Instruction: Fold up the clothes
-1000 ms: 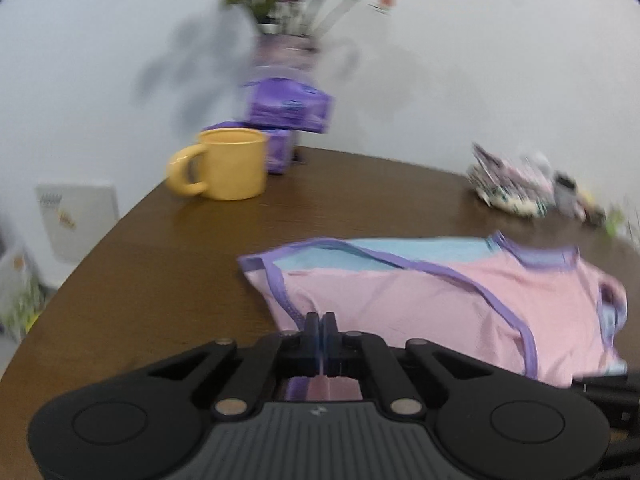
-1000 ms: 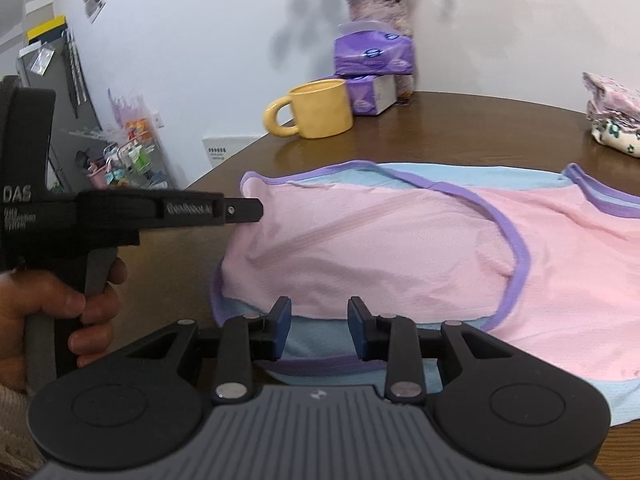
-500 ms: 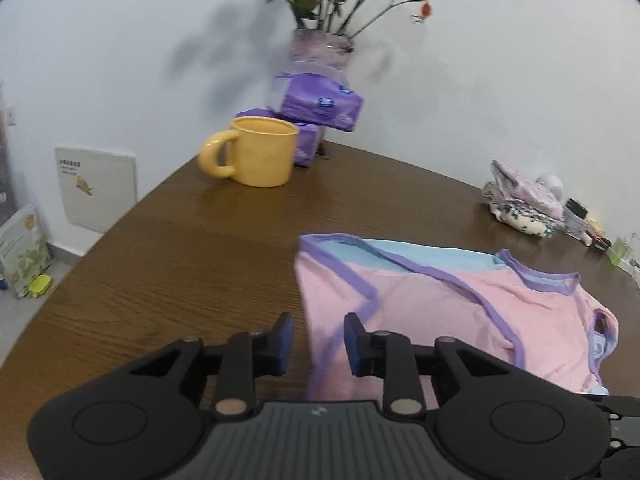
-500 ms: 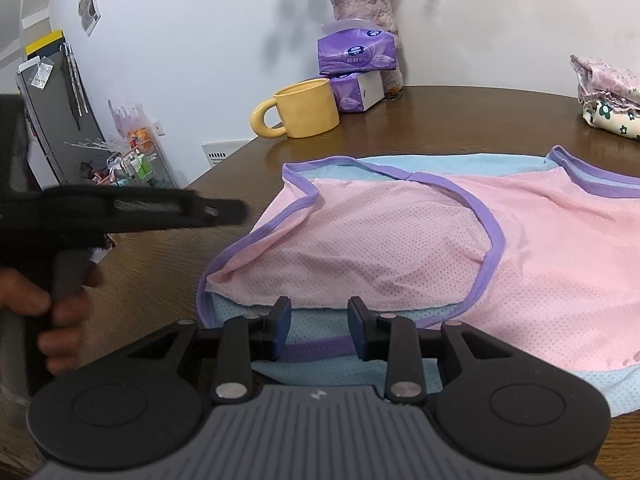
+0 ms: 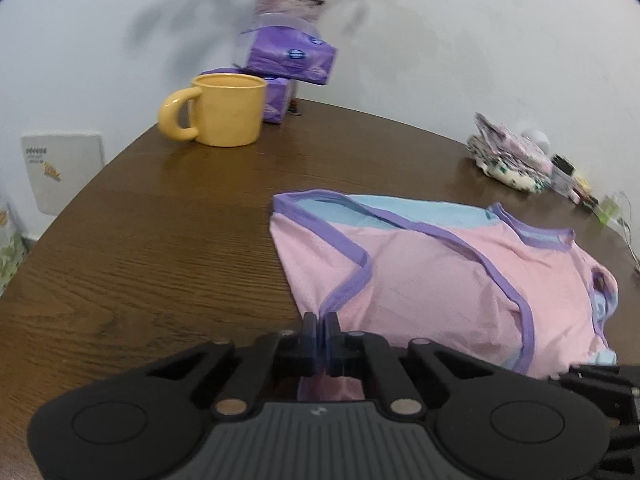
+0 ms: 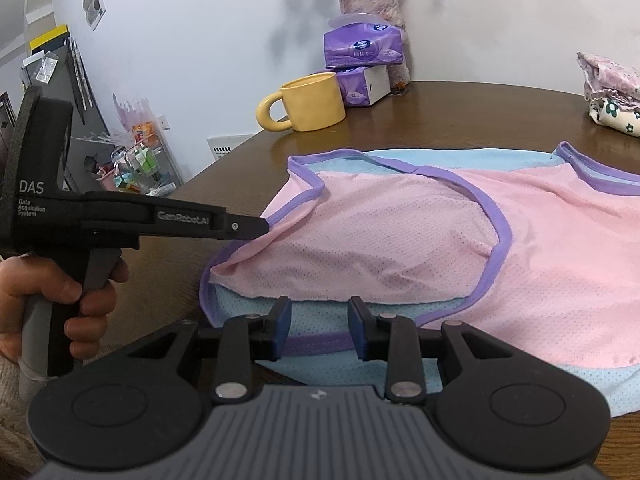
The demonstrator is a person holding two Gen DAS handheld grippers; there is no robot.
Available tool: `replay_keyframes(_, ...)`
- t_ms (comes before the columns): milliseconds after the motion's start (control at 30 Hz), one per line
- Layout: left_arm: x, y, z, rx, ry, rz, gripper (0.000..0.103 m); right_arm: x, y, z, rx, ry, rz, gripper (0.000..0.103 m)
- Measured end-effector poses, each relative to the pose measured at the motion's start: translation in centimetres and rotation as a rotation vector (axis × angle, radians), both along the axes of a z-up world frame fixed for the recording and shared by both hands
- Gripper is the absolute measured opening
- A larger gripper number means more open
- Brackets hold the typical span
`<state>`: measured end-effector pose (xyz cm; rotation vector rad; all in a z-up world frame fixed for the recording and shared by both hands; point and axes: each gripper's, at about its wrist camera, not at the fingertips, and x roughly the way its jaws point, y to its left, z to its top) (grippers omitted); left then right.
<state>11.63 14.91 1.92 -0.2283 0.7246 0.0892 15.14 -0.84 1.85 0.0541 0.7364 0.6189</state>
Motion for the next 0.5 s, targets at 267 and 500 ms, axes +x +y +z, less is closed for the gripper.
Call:
replay_keyframes(267, -2.1, -0.2, 1.0, 0.078, -0.048, 0.028, 0.002, -0.1, 0.4, 0.0, -0.015, -0.007, 0.005, 0.034)
replay_keyframes(500, -3.3, 0.8, 0.9, 0.059, -0.06, 0.088, 0.002, -0.3, 0.7, 0.1, -0.03, -0.015, 0.001, 0.034)
